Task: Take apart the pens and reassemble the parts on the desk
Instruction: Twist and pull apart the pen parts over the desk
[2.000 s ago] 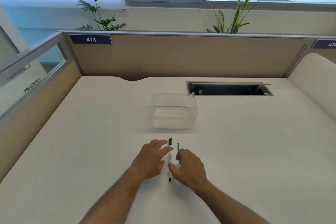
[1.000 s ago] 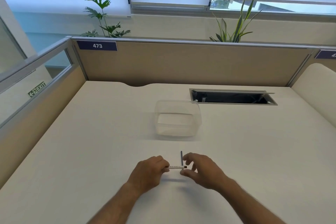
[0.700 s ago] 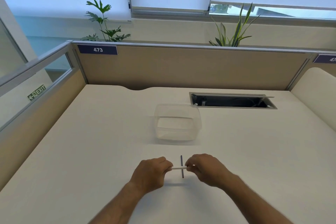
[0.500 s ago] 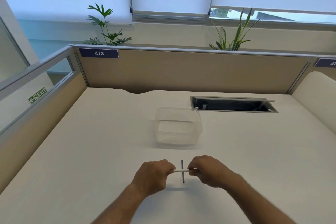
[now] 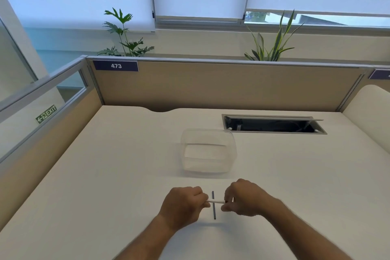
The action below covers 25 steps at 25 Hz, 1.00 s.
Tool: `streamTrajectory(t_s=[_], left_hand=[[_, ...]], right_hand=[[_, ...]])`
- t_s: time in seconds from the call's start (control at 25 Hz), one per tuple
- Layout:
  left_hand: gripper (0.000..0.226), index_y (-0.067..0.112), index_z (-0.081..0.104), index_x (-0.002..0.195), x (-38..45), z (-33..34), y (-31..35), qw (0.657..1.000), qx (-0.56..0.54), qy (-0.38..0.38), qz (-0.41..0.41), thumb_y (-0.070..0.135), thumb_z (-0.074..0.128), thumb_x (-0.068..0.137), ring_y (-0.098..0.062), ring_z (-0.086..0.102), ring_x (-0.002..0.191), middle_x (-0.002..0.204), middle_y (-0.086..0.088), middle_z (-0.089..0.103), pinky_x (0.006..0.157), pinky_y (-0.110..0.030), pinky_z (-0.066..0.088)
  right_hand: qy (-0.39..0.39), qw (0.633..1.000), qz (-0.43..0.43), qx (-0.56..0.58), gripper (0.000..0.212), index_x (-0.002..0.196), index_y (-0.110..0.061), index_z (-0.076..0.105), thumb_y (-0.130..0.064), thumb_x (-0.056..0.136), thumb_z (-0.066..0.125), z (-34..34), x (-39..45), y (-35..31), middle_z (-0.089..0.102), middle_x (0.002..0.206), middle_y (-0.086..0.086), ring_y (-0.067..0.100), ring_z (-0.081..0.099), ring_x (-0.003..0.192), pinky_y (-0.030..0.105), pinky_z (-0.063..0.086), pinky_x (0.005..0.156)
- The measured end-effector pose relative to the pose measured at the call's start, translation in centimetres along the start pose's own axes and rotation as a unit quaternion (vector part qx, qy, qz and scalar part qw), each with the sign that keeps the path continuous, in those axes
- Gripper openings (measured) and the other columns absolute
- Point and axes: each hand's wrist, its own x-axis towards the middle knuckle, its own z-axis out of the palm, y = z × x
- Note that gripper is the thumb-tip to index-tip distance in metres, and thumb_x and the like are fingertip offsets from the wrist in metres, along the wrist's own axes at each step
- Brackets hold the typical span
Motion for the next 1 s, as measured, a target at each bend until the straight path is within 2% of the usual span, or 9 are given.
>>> streamTrajectory(t_s=[0.12,0.24,0.36,0.48,0.64,0.72,0.8,0.84,1.0], left_hand=[[0.018,0.023,0.068,0.075,0.4,0.2,0.1,0.999,0.015,0.036,0.035,0.037,0.068,0.087,-0.017,0.053,0.049,0.065,0.006,0.063,0.04,-0.024,0.042],[0.015,0.021,0.07,0.079,1.0,0.1,0.1,0.996,0.022,0.075,0.037,0.033,0.067,0.088,-0.019,0.052,0.05,0.066,0.005,0.064,0.04,-0.027,0.041],[0.011,0.02,0.069,0.079,1.2,-0.1,-0.2,0.995,0.031,0.096,0.027,0.028,0.069,0.087,-0.021,0.052,0.051,0.067,0.004,0.063,0.04,-0.029,0.041],[0.014,0.021,0.066,0.076,1.2,0.1,-0.2,0.993,0.039,0.105,0.026,0.026,0.068,0.089,-0.021,0.049,0.052,0.067,0.004,0.062,0.042,-0.03,0.038],[0.018,0.02,0.063,0.072,1.2,0.2,-0.4,0.992,0.041,0.12,0.016,0.025,0.069,0.089,-0.021,0.047,0.053,0.068,0.003,0.061,0.042,-0.029,0.036],[0.02,0.019,0.063,0.072,1.3,0.3,-0.5,0.991,0.043,0.124,0.014,0.026,0.068,0.09,-0.021,0.047,0.053,0.069,0.003,0.061,0.042,-0.029,0.036],[0.019,0.019,0.064,0.075,1.3,0.4,-0.6,0.991,0.04,0.123,0.017,0.027,0.066,0.091,-0.021,0.047,0.053,0.069,0.003,0.062,0.042,-0.029,0.036],[0.017,0.019,0.065,0.076,1.3,0.4,-0.6,0.992,0.036,0.122,0.02,0.027,0.066,0.092,-0.021,0.048,0.053,0.07,0.004,0.062,0.042,-0.029,0.036],[0.011,0.019,0.068,0.079,1.4,0.3,-0.5,0.994,0.012,0.103,0.023,0.025,0.069,0.088,-0.021,0.05,0.051,0.068,0.004,0.063,0.04,-0.028,0.038]], right_hand=[[-0.022,1.0,-0.003,0.018,0.036,0.096,-0.024,0.073,-0.05,0.07,0.071,-1.0,0.1,0.0,0.075,0.095,-0.008,0.009,0.061,0.078,0.028,0.053,0.071],[-0.063,0.997,-0.01,0.032,0.022,0.073,-0.021,0.072,-0.042,0.073,0.071,-2.0,0.6,-0.1,0.073,0.072,-0.002,0.016,0.063,0.069,0.03,0.05,0.062],[-0.099,0.992,-0.017,0.083,0.025,0.086,-0.019,0.076,-0.042,0.083,0.067,-3.4,0.6,0.3,0.07,0.072,-0.002,0.012,0.058,0.064,0.026,0.047,0.06],[-0.119,0.988,-0.022,0.096,0.02,0.099,-0.022,0.076,-0.037,0.09,0.064,-3.7,0.7,0.6,0.065,0.07,-0.009,0.007,0.055,0.06,0.021,0.045,0.058],[-0.101,0.983,-0.021,0.15,0.013,0.095,-0.021,0.078,-0.028,0.088,0.07,-3.4,1.0,0.9,0.065,0.065,-0.016,-0.001,0.056,0.06,0.01,0.044,0.054],[-0.097,0.974,-0.009,0.204,0.012,0.093,-0.016,0.079,-0.023,0.086,0.071,-3.4,1.0,1.1,0.072,0.072,-0.007,0.005,0.063,0.068,0.013,0.053,0.06],[-0.1,0.966,-0.012,0.239,0.014,0.094,-0.011,0.079,-0.019,0.087,0.07,-3.4,0.9,1.2,0.077,0.086,0.009,0.009,0.067,0.076,0.026,0.061,0.077],[-0.103,0.964,-0.018,0.245,0.014,0.093,-0.01,0.079,-0.018,0.087,0.07,-3.5,0.8,1.2,0.077,0.089,0.011,0.01,0.067,0.078,0.03,0.06,0.081],[-0.056,0.985,-0.036,0.16,0.012,0.089,-0.017,0.08,-0.02,0.088,0.068,-3.1,0.7,1.2,0.074,0.076,-0.004,0.011,0.065,0.07,0.028,0.055,0.07]])
